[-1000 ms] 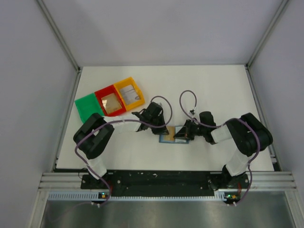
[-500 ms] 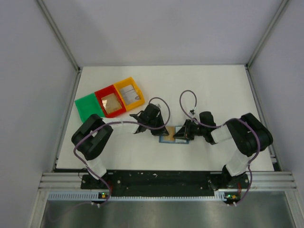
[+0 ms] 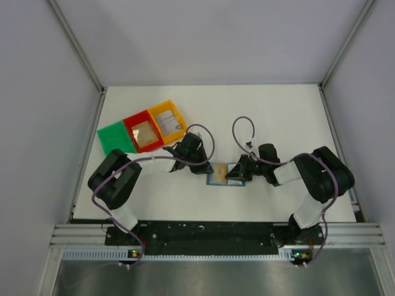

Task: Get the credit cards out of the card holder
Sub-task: Remove the credit card from the card holder.

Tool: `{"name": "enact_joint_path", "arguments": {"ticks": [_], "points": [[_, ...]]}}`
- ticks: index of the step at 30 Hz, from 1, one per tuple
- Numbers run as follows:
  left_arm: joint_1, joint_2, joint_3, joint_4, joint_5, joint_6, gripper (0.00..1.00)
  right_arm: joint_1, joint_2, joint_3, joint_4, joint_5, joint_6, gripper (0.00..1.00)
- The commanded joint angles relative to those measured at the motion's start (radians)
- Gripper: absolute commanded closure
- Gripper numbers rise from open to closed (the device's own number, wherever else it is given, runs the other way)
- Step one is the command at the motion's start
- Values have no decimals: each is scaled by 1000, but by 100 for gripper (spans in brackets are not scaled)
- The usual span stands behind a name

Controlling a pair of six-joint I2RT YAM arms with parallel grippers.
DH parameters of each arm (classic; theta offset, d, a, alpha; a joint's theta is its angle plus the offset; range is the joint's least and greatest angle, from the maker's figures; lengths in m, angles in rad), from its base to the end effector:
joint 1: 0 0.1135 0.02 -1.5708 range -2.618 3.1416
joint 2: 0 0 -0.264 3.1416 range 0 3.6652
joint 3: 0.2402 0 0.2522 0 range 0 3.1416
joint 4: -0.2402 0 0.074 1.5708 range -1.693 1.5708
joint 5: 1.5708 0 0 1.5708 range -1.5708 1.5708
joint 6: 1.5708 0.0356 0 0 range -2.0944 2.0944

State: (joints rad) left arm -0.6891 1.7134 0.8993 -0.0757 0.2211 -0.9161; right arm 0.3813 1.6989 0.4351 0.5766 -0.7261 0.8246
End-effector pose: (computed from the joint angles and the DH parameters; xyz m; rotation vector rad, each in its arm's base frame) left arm 0.2557 -0.2208 0.1534 -0.1990 2.6774 -0.8905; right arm 0.2351 0.1197 0.0961 0.1084 2.4682 1.4131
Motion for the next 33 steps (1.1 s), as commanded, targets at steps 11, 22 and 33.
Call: {"name": "enact_joint_path", "arguments": {"ticks": [11, 22, 33], "points": [[-21, 77, 35, -27, 18, 40, 92, -5, 24, 24, 46, 1, -10, 97], [-10, 120, 23, -88, -54, 62, 100, -59, -54, -25, -26, -9, -59, 100], [13, 115, 13, -87, -55, 57, 100, -110, -169, -50, -210, 27, -130, 100]]}}
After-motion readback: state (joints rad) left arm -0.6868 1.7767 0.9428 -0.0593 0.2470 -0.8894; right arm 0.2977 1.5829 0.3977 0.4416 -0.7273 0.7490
